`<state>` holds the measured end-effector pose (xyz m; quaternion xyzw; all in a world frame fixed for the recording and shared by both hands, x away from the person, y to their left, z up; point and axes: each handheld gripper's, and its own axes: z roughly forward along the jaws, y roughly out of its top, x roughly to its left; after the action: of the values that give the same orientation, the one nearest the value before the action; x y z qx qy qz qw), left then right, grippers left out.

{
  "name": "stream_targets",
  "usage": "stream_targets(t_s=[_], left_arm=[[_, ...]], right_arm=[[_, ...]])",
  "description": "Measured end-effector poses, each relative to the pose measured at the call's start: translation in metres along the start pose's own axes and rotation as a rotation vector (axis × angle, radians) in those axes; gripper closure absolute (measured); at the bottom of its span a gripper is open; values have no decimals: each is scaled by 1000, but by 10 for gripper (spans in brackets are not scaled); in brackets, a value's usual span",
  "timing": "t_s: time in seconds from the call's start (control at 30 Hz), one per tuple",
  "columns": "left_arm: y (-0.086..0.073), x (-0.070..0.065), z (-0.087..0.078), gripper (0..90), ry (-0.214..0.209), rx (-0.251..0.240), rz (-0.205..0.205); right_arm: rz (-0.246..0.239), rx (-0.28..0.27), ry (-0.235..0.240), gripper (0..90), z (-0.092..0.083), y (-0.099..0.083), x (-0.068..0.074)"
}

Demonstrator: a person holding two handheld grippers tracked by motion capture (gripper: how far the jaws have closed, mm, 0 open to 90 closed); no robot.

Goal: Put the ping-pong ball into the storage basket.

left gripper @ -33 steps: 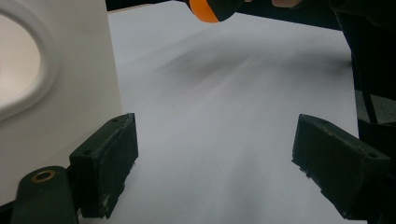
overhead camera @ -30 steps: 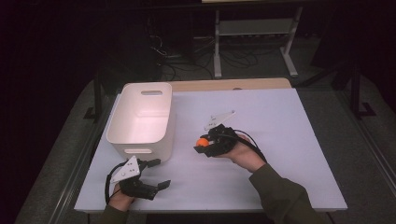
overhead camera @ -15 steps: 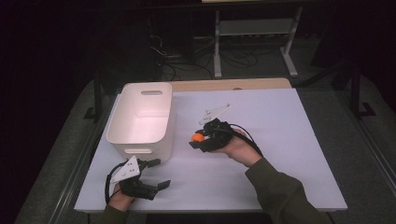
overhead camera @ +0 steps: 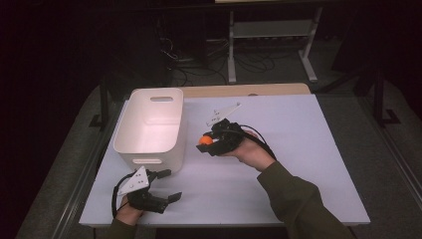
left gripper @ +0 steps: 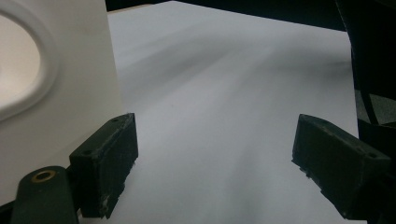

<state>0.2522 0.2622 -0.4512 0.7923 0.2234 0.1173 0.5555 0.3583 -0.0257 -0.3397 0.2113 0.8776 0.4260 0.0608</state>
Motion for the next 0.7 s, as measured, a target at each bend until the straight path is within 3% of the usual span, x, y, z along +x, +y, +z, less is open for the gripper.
stream_targets(t_s=[0.7], left_arm=[[0, 0, 0, 141, 2, -3, 4]], right_arm=[[-26, -15, 14, 495, 2, 36, -1]])
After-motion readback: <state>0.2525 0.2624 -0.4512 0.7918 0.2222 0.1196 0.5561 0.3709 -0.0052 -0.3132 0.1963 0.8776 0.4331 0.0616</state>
